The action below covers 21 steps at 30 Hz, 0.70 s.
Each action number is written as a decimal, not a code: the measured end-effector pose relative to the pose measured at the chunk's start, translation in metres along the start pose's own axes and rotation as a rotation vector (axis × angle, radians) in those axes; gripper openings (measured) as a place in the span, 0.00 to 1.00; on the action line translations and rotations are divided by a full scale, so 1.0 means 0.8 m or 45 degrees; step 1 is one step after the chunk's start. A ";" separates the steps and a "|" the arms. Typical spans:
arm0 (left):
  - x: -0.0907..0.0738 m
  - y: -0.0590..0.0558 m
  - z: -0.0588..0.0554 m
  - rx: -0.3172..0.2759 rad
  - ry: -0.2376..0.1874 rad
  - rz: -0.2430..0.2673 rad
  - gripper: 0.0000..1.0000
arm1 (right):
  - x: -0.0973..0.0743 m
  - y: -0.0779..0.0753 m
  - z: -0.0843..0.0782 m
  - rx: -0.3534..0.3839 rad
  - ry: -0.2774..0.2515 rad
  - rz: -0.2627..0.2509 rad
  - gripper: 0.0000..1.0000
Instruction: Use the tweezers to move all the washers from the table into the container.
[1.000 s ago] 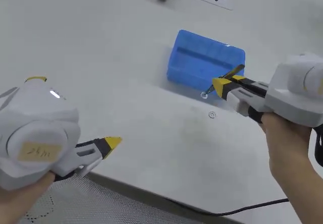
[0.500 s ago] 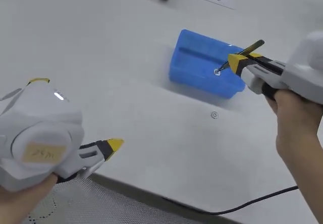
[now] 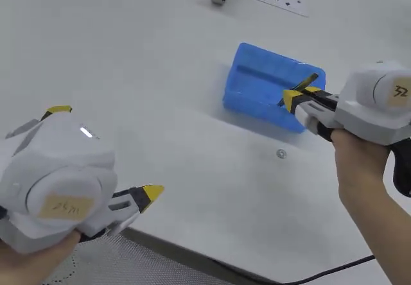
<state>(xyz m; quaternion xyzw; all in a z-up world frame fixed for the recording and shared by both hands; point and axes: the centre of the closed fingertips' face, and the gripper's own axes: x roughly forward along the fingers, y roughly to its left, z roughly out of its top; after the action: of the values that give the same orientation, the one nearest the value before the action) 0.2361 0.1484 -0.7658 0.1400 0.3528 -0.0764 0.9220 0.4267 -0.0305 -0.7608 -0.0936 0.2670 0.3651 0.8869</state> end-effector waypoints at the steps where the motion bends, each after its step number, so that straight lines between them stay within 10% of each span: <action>1: 0.000 0.000 0.000 0.001 0.000 0.001 0.99 | 0.002 -0.001 -0.002 -0.019 0.009 -0.009 0.04; 21: -0.001 -0.001 0.000 0.005 0.007 0.001 0.99 | 0.017 -0.007 -0.001 -0.034 0.008 -0.016 0.04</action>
<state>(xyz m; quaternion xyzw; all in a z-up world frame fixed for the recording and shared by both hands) 0.2350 0.1474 -0.7654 0.1421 0.3551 -0.0762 0.9208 0.4383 -0.0263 -0.7686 -0.1082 0.2644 0.3626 0.8871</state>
